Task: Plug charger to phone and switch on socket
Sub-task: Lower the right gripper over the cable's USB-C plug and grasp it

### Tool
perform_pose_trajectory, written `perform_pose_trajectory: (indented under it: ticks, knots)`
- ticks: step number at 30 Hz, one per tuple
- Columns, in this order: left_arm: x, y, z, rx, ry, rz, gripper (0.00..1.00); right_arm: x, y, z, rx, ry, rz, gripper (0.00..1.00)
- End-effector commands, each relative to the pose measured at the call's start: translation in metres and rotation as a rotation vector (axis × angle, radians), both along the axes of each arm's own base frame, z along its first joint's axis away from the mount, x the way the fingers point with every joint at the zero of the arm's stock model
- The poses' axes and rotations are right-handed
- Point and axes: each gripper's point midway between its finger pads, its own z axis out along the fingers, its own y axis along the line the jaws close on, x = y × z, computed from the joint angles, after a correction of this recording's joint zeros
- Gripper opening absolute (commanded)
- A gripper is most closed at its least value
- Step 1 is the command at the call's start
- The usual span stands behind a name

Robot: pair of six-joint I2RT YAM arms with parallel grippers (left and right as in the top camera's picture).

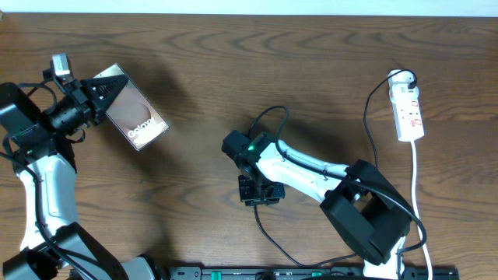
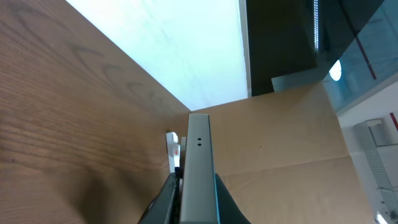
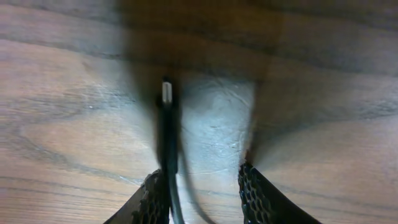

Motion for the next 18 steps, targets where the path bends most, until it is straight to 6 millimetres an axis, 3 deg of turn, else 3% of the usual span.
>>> perform_pose_trajectory:
  ticks: [1,8,14,18]
  knots:
    - [-0.0015,-0.0008,0.0029,-0.004,-0.004,-0.011,0.08,0.0064,0.0044,-0.0079,-0.016,-0.022,-0.024,0.35]
    - [-0.0015,-0.0008,0.0029,-0.004,-0.004,-0.011,0.07,0.0097,0.0076,-0.0085,-0.015,-0.031,-0.084,0.34]
    - [-0.0015,-0.0008,0.0029,-0.004,-0.004,-0.011,0.08,0.0108,0.0048,-0.0089,-0.033,-0.039,-0.102,0.22]
    - [-0.0015,-0.0008,0.0029,-0.004,-0.004,-0.011,0.07,0.0116,0.0027,-0.0094,-0.045,-0.045,-0.106,0.2]
